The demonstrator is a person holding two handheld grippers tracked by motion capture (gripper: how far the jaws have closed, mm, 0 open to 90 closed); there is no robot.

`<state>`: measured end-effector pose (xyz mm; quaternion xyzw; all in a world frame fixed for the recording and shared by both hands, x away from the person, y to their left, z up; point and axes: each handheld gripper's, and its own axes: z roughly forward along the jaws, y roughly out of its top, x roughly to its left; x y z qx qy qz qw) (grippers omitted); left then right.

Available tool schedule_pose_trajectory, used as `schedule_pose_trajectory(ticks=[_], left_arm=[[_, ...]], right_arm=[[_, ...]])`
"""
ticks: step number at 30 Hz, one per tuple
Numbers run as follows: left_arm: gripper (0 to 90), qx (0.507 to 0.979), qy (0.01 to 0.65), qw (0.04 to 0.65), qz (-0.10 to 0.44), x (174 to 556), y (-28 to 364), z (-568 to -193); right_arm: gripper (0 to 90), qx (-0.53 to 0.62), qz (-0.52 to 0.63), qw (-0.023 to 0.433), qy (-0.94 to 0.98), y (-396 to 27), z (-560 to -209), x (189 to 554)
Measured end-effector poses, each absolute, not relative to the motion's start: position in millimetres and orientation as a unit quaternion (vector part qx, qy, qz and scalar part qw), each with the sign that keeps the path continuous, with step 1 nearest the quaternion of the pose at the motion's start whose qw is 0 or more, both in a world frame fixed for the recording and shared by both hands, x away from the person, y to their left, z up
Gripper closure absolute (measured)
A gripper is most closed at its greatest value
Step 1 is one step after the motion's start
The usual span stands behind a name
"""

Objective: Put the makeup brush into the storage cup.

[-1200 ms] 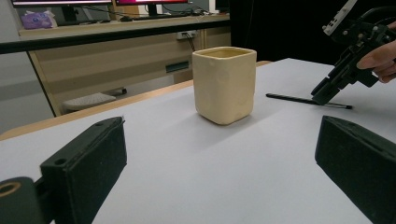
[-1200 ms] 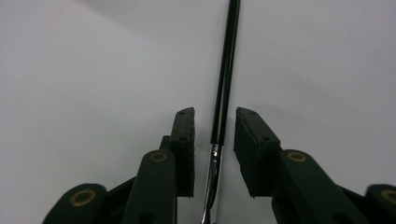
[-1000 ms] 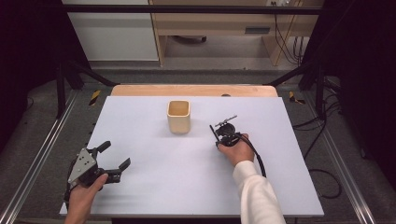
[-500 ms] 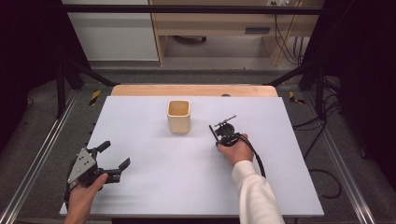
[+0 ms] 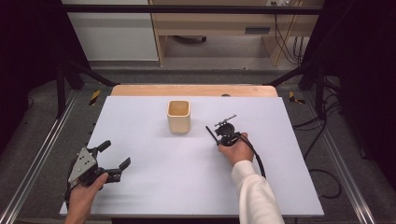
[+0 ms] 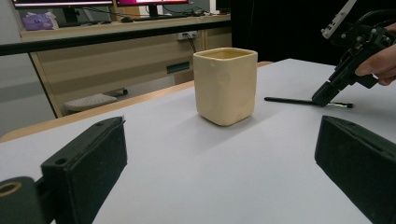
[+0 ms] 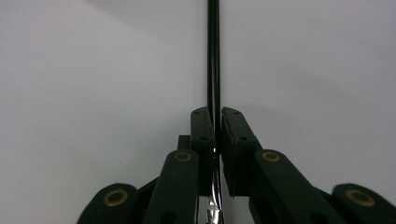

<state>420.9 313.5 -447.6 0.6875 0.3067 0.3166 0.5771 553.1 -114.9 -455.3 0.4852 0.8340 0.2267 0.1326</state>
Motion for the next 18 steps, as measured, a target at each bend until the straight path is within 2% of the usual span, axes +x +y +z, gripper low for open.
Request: schedule_pose_trajectory(ticks=[9,18], left_arm=[[2.2,0.69,0.3,0.574,0.325,415,308,-444],[2.5,0.746,0.245,0.509,0.352,405,271,-438]], right_arm=[[83.9,0.45,0.24,0.121,0.851,-122,-445,543],[83.9,0.387,0.269,0.127,0.873,-131,-428,515]])
